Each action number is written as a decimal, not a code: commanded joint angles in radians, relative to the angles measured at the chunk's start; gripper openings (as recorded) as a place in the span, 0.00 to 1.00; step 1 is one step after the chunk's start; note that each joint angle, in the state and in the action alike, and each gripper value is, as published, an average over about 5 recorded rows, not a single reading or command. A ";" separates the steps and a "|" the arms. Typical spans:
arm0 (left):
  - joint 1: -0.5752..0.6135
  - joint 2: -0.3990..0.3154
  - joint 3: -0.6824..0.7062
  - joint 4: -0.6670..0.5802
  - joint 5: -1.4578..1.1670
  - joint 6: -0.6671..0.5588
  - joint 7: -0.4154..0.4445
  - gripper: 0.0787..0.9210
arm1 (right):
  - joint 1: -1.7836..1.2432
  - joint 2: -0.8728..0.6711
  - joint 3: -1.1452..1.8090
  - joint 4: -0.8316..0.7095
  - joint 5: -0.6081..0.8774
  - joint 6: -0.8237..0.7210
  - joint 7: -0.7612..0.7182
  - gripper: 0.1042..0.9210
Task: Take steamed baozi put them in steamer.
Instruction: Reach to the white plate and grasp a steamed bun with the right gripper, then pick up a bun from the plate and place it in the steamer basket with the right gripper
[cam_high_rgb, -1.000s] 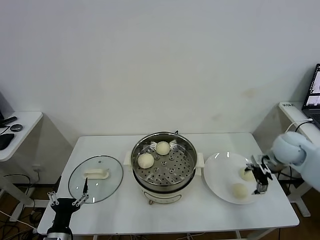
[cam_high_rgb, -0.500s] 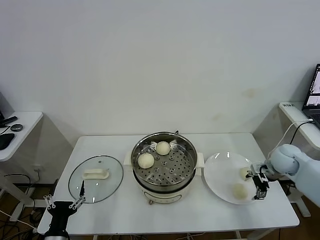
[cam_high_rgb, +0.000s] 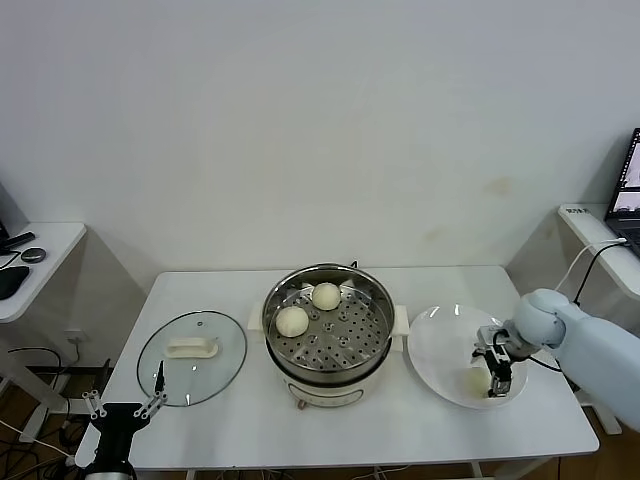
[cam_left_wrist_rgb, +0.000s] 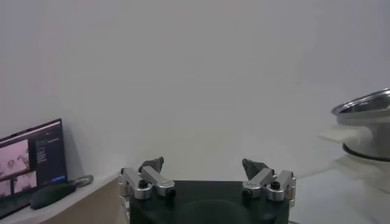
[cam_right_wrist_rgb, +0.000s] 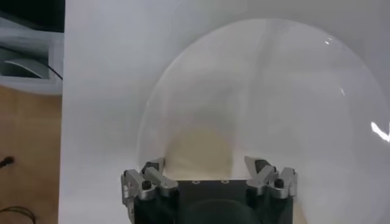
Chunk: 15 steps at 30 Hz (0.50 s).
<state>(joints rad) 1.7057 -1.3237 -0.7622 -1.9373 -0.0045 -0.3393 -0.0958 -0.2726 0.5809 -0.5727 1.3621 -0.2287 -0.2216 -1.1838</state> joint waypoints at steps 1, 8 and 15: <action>0.000 0.000 -0.001 0.001 -0.001 0.000 0.000 0.88 | 0.010 0.025 -0.015 -0.014 -0.018 -0.023 -0.024 0.67; -0.002 0.003 -0.002 0.000 -0.002 0.000 0.001 0.88 | 0.046 0.000 -0.015 0.003 -0.007 -0.031 -0.050 0.58; -0.011 0.009 -0.003 -0.002 -0.008 0.005 0.002 0.88 | 0.208 -0.041 -0.031 0.041 0.100 -0.023 -0.107 0.54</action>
<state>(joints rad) 1.6960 -1.3147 -0.7652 -1.9379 -0.0124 -0.3353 -0.0940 -0.1988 0.5607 -0.5889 1.3842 -0.2047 -0.2430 -1.2438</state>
